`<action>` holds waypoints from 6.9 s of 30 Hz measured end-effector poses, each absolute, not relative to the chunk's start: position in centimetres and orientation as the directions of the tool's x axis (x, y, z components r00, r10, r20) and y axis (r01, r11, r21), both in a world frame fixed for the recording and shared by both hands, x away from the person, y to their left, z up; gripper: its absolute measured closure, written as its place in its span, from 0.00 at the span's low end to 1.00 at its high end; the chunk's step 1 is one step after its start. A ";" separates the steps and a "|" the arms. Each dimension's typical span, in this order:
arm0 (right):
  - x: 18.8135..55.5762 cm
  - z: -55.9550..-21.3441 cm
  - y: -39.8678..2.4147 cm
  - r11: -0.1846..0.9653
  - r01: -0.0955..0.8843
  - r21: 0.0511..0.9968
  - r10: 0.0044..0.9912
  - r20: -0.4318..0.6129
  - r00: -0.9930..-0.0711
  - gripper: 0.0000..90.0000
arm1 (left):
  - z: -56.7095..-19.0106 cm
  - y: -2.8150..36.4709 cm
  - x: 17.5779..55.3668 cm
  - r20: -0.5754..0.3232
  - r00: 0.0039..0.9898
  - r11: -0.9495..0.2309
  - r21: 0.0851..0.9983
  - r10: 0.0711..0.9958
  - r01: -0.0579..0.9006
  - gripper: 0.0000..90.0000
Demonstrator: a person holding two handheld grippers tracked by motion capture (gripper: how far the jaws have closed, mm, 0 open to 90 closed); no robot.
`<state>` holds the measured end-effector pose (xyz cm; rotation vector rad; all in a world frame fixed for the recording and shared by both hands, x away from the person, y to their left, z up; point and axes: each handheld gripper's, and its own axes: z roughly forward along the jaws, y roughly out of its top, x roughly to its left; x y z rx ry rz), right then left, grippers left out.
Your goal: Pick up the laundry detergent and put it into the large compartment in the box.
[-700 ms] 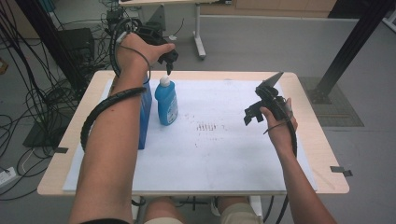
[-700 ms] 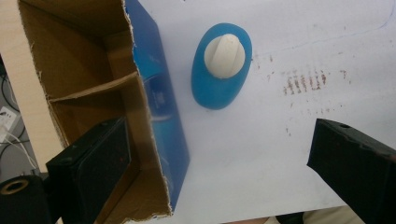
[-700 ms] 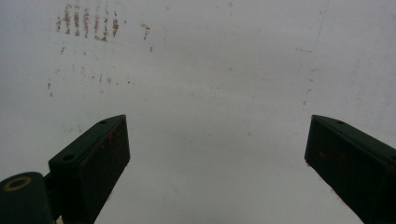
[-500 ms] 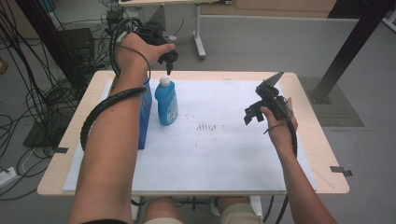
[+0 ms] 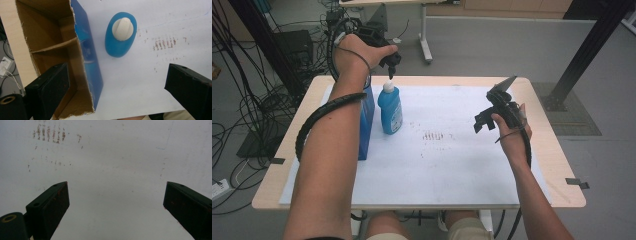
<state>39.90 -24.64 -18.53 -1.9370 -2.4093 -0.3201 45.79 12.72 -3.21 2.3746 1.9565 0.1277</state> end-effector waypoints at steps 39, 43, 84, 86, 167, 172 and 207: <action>39.2 -18.2 -25.5 0.200 0.968 0.150 0.962 0.155 -0.223 0.07 | -3.8 11.8 47.2 0.030 0.225 -0.227 0.109 0.974 0.968 0.06; 39.1 -18.1 -25.7 0.193 0.970 0.148 0.964 0.155 -0.216 0.07 | -4.2 11.6 47.7 0.027 0.238 -0.240 0.106 0.971 0.965 0.06; 39.2 -18.6 -27.0 0.174 0.974 0.148 0.969 0.148 -0.196 0.07 | -10.7 11.0 51.1 -0.009 0.291 -0.289 0.084 0.957 0.954 0.05; 39.2 -18.6 -27.1 0.172 0.975 0.143 0.970 0.148 -0.193 0.07 | -11.0 11.2 51.1 -0.014 0.289 -0.287 0.085 0.957 0.954 0.05; 39.9 -19.6 -27.0 0.180 0.975 0.127 0.969 0.148 -0.198 0.07 | -16.9 11.3 51.9 -0.014 0.308 -0.308 0.036 0.951 0.951 0.06; 39.9 -19.6 -27.1 0.173 0.977 0.122 0.970 0.149 -0.191 0.07 | -16.8 11.3 51.9 -0.011 0.309 -0.308 0.039 0.951 0.951 0.06; 39.7 -19.6 -27.3 0.182 0.975 0.131 0.969 0.145 -0.200 0.07 | -16.9 11.0 51.6 -0.001 0.314 -0.314 0.043 0.949 0.948 0.07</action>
